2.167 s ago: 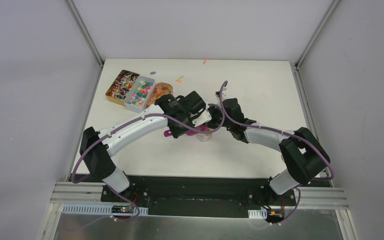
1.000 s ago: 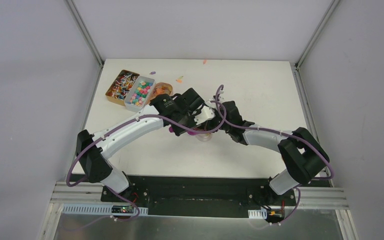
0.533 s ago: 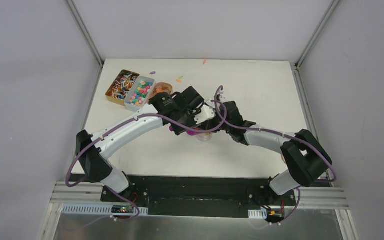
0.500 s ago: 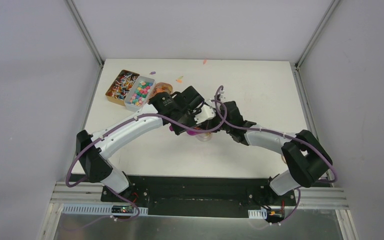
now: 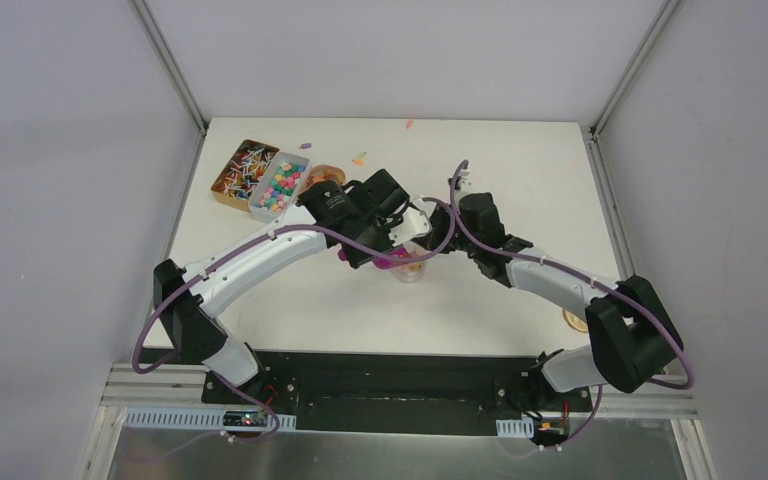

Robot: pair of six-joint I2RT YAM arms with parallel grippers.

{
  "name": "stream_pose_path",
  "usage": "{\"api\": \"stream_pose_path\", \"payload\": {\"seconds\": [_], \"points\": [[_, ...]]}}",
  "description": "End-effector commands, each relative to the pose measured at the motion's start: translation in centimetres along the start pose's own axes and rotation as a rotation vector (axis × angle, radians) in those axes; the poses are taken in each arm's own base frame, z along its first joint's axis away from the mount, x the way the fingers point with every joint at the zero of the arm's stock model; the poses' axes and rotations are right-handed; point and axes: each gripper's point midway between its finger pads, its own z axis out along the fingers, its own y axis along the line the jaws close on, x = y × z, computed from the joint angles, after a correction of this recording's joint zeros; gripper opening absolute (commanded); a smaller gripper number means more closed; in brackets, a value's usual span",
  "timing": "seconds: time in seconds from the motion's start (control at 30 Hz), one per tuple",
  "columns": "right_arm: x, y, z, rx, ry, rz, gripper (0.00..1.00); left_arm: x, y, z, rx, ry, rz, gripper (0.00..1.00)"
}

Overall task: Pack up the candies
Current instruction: Place the fake candies in the packing bottle.

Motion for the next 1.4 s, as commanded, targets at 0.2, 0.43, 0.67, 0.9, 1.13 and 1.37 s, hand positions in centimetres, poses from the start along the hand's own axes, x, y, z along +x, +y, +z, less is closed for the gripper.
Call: {"api": "stream_pose_path", "payload": {"seconds": [0.2, 0.43, 0.67, 0.9, 1.13, 1.37], "points": [[-4.5, 1.0, -2.4, -0.035, -0.110, -0.037, 0.00, -0.5, 0.3, -0.5, -0.014, 0.009, 0.012, 0.00], [-4.7, 0.7, -3.1, -0.033, -0.119, -0.041, 0.00, -0.7, 0.7, -1.1, -0.034, 0.001, 0.012, 0.00], [-4.7, 0.5, -3.7, -0.025, -0.127, -0.056, 0.01, -0.4, 0.8, -2.0, -0.036, 0.017, 0.012, 0.00], [-4.3, 0.4, -4.2, -0.026, -0.123, -0.062, 0.02, 0.2, 1.1, -2.0, -0.058, 0.032, 0.022, 0.00], [-4.8, 0.7, -5.5, -0.020, -0.145, -0.069, 0.23, -1.3, 3.3, -4.4, -0.159, -0.110, -0.057, 0.00], [-5.5, 1.3, -7.2, -0.016, -0.180, -0.100, 0.36, -1.0, 6.3, -6.7, -0.264, -0.195, -0.151, 0.00]]}}
